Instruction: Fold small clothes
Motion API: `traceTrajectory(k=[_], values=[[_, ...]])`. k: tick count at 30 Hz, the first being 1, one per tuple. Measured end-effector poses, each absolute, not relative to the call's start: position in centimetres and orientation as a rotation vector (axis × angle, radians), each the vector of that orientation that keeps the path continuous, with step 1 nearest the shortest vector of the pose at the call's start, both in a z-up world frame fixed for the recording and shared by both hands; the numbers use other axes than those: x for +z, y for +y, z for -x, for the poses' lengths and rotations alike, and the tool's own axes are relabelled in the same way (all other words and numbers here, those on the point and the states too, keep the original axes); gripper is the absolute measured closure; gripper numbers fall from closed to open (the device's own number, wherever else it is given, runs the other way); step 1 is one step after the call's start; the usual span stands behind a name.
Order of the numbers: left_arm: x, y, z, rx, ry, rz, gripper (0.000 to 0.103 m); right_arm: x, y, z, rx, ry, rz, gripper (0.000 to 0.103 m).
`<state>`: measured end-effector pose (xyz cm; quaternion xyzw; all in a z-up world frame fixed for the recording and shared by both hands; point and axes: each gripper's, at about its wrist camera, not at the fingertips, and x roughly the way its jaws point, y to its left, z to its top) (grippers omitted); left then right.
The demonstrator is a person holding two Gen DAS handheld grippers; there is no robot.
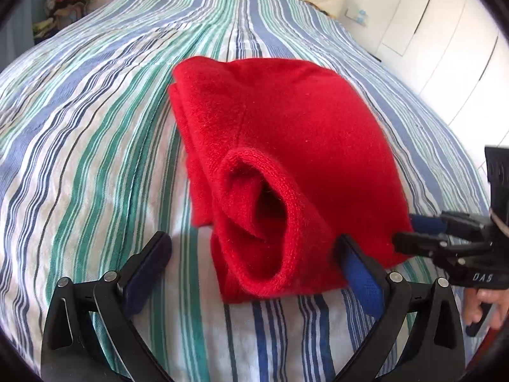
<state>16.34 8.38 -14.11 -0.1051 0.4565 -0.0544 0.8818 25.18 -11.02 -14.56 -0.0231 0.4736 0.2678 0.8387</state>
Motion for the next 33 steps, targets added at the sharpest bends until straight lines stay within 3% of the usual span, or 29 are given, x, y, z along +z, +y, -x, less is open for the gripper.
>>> traceTrajectory(k=[2,4,6,8,12,14,16,17,18,19,20,22,26,31,32,33], values=[[-12.8,9.5,-14.5,-0.121,0.958,0.275,0.002,-15.9,-13.2,-22.8,0.553,1.027,-0.024,0.059],[-11.2,11.5,-13.1,-0.150,0.897,0.401,0.001,-14.9,-14.9,-21.5,0.523,1.001,-0.066,0.050],[-10.0,13.2,-13.7,-0.155,0.847,0.500,0.001,-13.0,-15.8,-21.1,0.505,0.931,-0.085,0.026],[-9.6,14.6,-16.0,-0.118,0.842,0.534,0.001,-11.2,-16.4,-21.9,0.509,0.866,-0.135,0.017],[-12.4,15.7,-21.9,-0.062,0.957,0.530,0.001,-10.3,-15.9,-27.3,0.539,0.878,-0.266,0.016],[-14.7,15.8,-23.4,-0.052,1.032,0.550,0.001,-12.0,-15.5,-30.1,0.523,0.925,-0.371,0.016],[-14.4,15.0,-23.7,-0.042,0.995,0.526,0.002,-14.8,-15.0,-32.4,0.535,1.014,-0.507,0.016],[-14.2,14.4,-24.0,-0.067,0.990,0.523,0.004,-16.4,-14.5,-33.0,0.522,1.052,-0.561,0.019],[-13.9,13.5,-24.2,-0.086,0.998,0.507,0.025,-17.3,-13.9,-33.1,0.511,1.056,-0.587,0.031],[-13.8,12.6,-24.6,-0.118,1.016,0.485,0.080,-17.3,-13.0,-32.7,0.511,1.027,-0.577,0.043],[-13.7,11.8,-25.7,-0.122,1.047,0.453,0.079,-17.1,-12.0,-32.6,0.497,1.025,-0.536,0.061],[-11.8,10.9,-25.3,-0.099,1.019,0.391,0.081,-15.7,-10.1,-32.2,0.425,1.022,-0.410,0.067],[-7.4,10.5,-24.7,-0.116,0.912,0.360,0.081,-9.9,-6.7,-30.4,0.381,0.886,-0.101,0.069],[-3.4,9.9,-25.4,-0.133,0.812,0.325,0.080,-4.0,-6.8,-29.9,0.387,0.730,-0.057,0.069],[-3.5,9.6,-26.0,-0.129,0.813,0.309,0.078,-3.4,-7.1,-30.1,0.388,0.721,-0.069,0.069],[-4.1,9.3,-26.5,-0.121,0.834,0.293,0.070,-3.2,-7.3,-30.7,0.387,0.723,-0.085,0.068]])
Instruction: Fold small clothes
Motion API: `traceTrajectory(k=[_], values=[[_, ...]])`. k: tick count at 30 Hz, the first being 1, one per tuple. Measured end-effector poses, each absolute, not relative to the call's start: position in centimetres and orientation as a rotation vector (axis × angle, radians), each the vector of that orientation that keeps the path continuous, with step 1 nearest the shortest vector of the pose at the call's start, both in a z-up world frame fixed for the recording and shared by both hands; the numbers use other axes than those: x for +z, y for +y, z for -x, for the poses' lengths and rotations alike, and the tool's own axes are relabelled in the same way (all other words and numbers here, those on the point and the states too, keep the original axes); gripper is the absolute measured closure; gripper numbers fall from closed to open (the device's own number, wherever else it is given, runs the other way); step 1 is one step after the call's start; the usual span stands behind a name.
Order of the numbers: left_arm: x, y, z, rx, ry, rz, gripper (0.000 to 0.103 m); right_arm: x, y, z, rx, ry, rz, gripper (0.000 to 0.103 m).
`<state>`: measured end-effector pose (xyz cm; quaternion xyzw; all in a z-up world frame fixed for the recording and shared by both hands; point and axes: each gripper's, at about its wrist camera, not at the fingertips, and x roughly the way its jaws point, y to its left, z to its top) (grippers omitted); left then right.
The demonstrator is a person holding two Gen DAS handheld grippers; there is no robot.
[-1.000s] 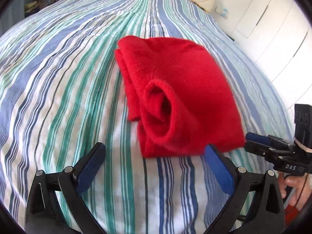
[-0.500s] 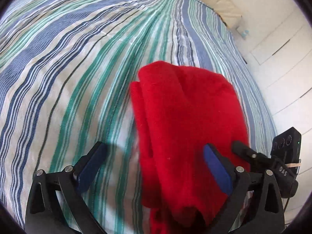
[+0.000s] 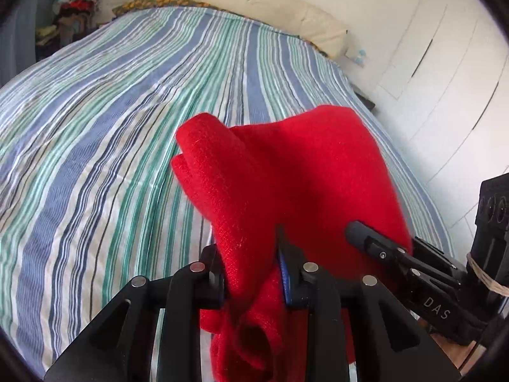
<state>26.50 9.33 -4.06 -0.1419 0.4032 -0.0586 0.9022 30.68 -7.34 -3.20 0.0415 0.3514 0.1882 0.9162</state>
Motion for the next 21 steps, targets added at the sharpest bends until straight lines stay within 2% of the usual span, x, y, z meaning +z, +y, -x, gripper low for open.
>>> traceTrajectory(k=[1,2,3,5,8,10,11,14,18,21], values=[[-5.2,9.1,-27.1,-0.097,0.869,0.268,0.053,-3.6,-7.9,-30.9,0.383,0.735,-0.110,0.067],[-6.6,9.0,-27.2,-0.064,0.908,0.233,0.044,-4.3,-8.4,-31.5,0.378,0.766,-0.131,0.060],[-7.9,9.0,-26.9,-0.021,0.945,0.195,0.040,-5.4,-8.8,-32.2,0.369,0.814,-0.144,0.050],[-9.7,9.7,-24.8,0.026,0.982,0.164,0.040,-8.0,-10.0,-32.5,0.290,0.903,-0.117,0.038],[-10.3,10.3,-20.1,0.045,0.974,0.156,0.030,-9.9,-13.0,-29.7,0.231,0.954,-0.113,0.038],[-9.7,9.9,-17.3,0.072,0.958,0.125,0.012,-10.1,-14.1,-26.8,0.210,0.962,-0.088,0.036],[-9.2,9.6,-16.1,0.082,0.949,0.107,0.009,-9.9,-14.2,-25.3,0.207,0.958,-0.074,0.033],[-7.1,7.9,-13.0,0.110,0.923,0.045,0.006,-9.0,-14.1,-21.3,0.204,0.965,-0.047,0.019],[-4.2,6.3,-10.0,0.169,0.880,-0.008,0.006,-7.2,-13.2,-16.8,0.186,0.961,-0.033,0.006],[-2.6,6.5,-9.1,0.160,0.881,0.038,0.006,-5.9,-12.6,-13.8,0.177,0.938,-0.018,0.004]])
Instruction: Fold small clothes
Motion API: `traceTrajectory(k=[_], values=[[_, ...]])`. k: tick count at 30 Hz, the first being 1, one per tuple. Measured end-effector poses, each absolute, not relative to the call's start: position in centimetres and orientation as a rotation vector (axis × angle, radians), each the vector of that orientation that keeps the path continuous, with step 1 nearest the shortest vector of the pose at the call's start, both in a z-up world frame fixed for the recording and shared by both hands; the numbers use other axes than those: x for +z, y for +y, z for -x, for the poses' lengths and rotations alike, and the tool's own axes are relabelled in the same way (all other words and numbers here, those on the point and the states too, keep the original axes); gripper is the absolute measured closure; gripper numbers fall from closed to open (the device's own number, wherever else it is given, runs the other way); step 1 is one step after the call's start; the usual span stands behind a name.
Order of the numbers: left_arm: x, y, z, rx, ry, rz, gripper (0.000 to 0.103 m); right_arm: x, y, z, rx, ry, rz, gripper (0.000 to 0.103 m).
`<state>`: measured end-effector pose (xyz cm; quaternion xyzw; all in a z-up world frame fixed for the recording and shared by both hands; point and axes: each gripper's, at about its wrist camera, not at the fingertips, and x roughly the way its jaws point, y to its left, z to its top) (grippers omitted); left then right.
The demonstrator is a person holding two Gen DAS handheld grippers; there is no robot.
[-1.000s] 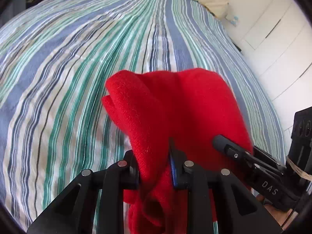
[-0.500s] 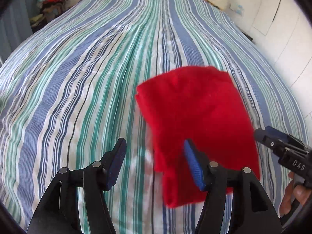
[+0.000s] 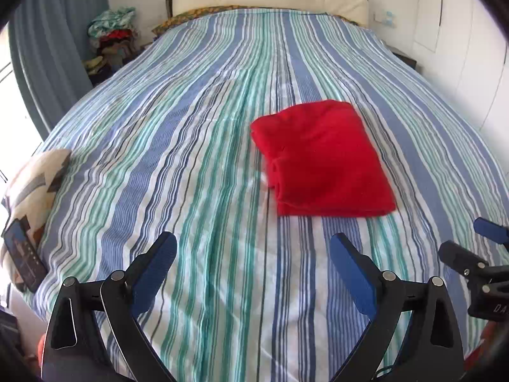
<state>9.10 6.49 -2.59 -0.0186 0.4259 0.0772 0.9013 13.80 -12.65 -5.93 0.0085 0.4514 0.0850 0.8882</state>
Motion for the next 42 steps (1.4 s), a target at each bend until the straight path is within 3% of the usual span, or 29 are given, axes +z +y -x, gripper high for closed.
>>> traceTrajectory(k=[5,10,42], values=[[-1.1,7.9,-7.9,0.134,0.880,0.139,0.006,-3.9,-11.9,-11.5,0.184,0.922,0.030,0.002],[-0.5,5.9,-7.0,0.314,0.856,-0.117,0.005,-3.0,-11.8,-10.4,0.173,0.909,0.052,0.001],[2.6,4.9,-4.9,0.234,0.944,-0.032,0.000,1.9,-9.6,-7.8,0.110,0.919,0.166,0.001]])
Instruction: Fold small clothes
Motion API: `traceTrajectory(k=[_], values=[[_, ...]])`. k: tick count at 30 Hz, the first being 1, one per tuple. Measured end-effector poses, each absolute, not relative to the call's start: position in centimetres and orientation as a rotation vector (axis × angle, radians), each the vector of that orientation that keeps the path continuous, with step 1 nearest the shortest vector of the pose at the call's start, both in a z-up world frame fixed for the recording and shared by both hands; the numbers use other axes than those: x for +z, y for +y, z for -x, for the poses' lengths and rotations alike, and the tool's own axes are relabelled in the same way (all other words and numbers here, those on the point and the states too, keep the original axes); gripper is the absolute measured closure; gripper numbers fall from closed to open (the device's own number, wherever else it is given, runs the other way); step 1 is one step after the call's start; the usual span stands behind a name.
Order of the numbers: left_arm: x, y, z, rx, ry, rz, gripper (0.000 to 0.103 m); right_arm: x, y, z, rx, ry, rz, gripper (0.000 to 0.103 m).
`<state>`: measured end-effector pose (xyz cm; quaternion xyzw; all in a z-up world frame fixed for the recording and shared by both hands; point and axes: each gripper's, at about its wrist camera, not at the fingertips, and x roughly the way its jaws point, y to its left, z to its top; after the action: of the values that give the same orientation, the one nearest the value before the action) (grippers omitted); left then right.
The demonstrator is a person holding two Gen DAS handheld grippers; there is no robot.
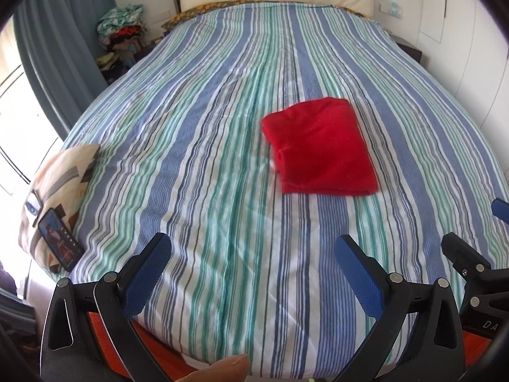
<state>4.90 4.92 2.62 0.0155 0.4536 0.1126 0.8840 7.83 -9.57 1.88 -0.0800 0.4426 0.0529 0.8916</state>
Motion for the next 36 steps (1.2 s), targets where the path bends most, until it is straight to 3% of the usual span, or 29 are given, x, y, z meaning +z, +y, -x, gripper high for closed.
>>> traceTrajectory(k=[6,15,21,36], values=[[2.7,5.0,-5.3,0.232,0.953,-0.015,0.000,2.6,-10.0,-7.9,0.100,0.910,0.158,0.001],[4.6,5.8,-4.1,0.249,0.742,-0.010,0.000,3.0,-10.6,-7.8,0.084,0.897,0.167,0.001],[3.6,5.6,-4.8,0.251,0.868,-0.034,0.000,2.8,-10.5,-8.0,0.076,0.902,0.180,0.001],[2.8,3.8,-4.7,0.179,0.984,-0.001,0.001,2.5,-10.3,-8.1,0.077,0.930,0.196,0.001]])
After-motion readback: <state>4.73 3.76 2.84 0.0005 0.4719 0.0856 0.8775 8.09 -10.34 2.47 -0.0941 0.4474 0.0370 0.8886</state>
